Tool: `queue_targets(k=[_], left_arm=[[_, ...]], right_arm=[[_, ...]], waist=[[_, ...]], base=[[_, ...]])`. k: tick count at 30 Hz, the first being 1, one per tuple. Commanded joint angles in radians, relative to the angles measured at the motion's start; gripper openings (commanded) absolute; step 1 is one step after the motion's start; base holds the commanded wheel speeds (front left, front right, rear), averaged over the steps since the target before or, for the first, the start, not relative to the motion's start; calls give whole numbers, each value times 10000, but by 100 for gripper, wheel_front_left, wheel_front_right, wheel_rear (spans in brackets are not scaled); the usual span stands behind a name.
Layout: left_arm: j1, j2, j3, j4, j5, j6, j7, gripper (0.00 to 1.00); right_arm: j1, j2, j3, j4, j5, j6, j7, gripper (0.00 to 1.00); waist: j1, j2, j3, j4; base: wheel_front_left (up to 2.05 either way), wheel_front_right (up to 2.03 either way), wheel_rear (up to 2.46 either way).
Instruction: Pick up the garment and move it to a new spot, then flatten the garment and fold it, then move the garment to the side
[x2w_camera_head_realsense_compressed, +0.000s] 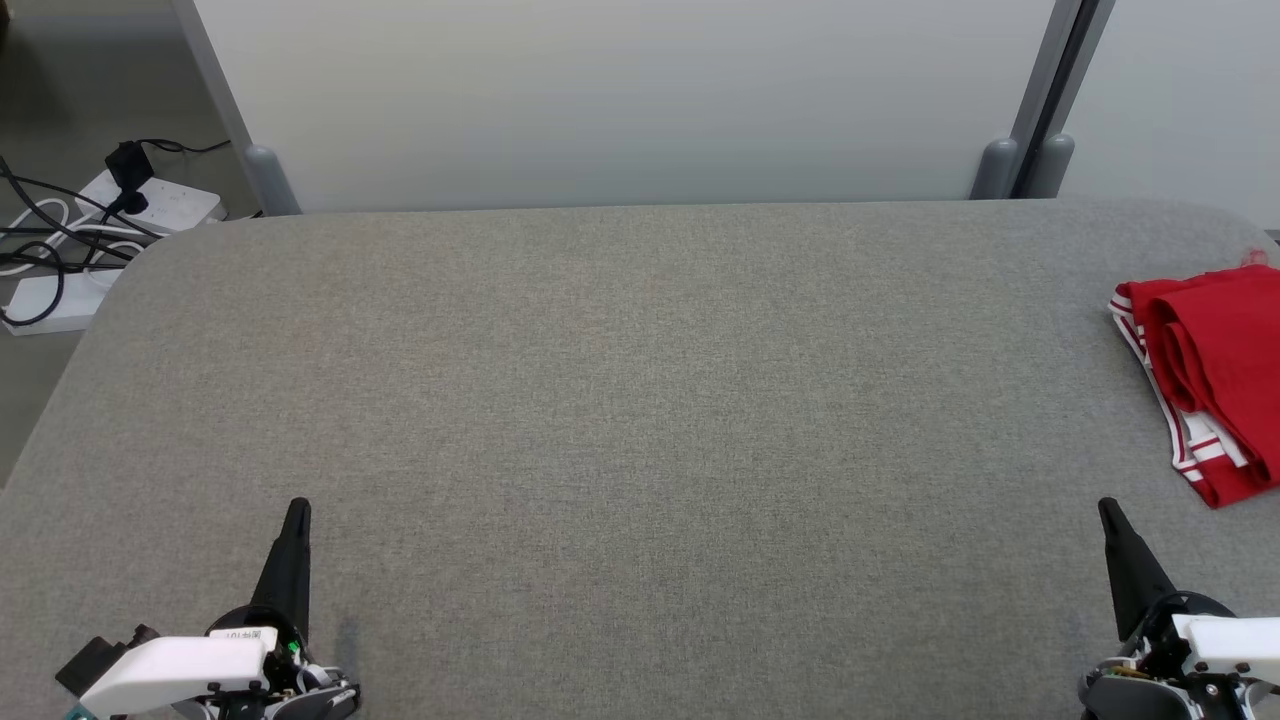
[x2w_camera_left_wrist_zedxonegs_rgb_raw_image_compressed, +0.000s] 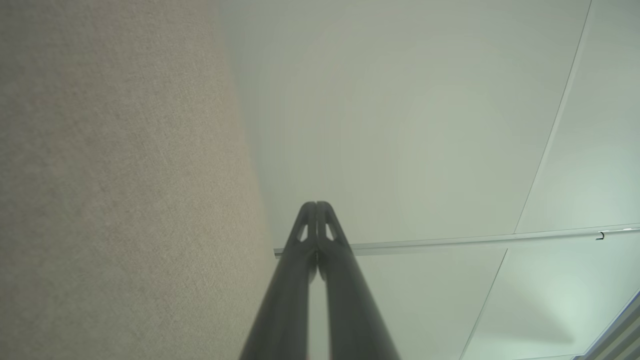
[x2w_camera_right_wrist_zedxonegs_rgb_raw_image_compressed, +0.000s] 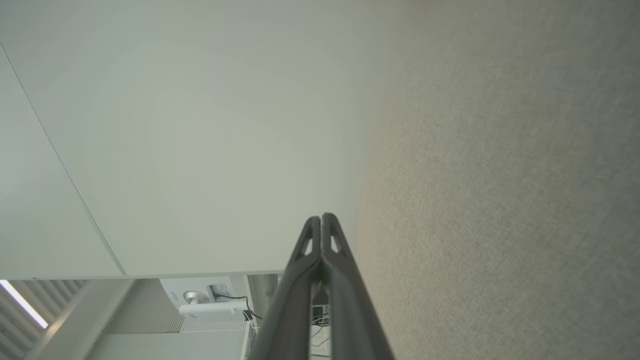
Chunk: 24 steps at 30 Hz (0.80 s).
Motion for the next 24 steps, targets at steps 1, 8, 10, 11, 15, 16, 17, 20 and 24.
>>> queue_targets(k=[1,8,10,11,15,16,17,20,24], left_arm=[[-567,83,334,-232,-43,-86,67,0],[-566,83,334,-232,-43,-86,67,0],[-566,83,334,-232,-43,-86,67,0],[-566,83,334,-232,-43,-86,67,0],[-566,83,334,-233,-43,-86,67,0],[-566,83,334,-233,-43,-86,67,0],[-566,83,333,-233,-44,-86,67,0],[-566,83,333,-233,-44,-86,67,0],[-566,83,333,-233,-44,-86,67,0]], right_arm=[[-450,-116,142,-270,80,46,63,0],[-450,-113,139,-269,77,46,66,0],[-450,-113,138,-269,76,46,66,0],[-450,-112,137,-269,76,46,67,0],[-450,-111,136,-269,75,46,68,0],[-450,-111,135,-269,74,46,68,0],[-450,-111,135,-269,74,46,69,0],[-451,-110,134,-269,73,46,70,0],[-451,-109,133,-269,72,46,70,0]], waist=[[0,-1,0,0],[0,-1,0,0],[0,-1,0,0],[0,-1,0,0],[0,-1,0,0],[0,-1,0,0],[0,-1,0,0],[0,-1,0,0],[0,-1,0,0]], base=[[0,0,0],[0,0,0],[0,0,0],[0,0,0],[0,0,0],[0,0,0],[0,0,0],[0,0,0],[0,0,0]])
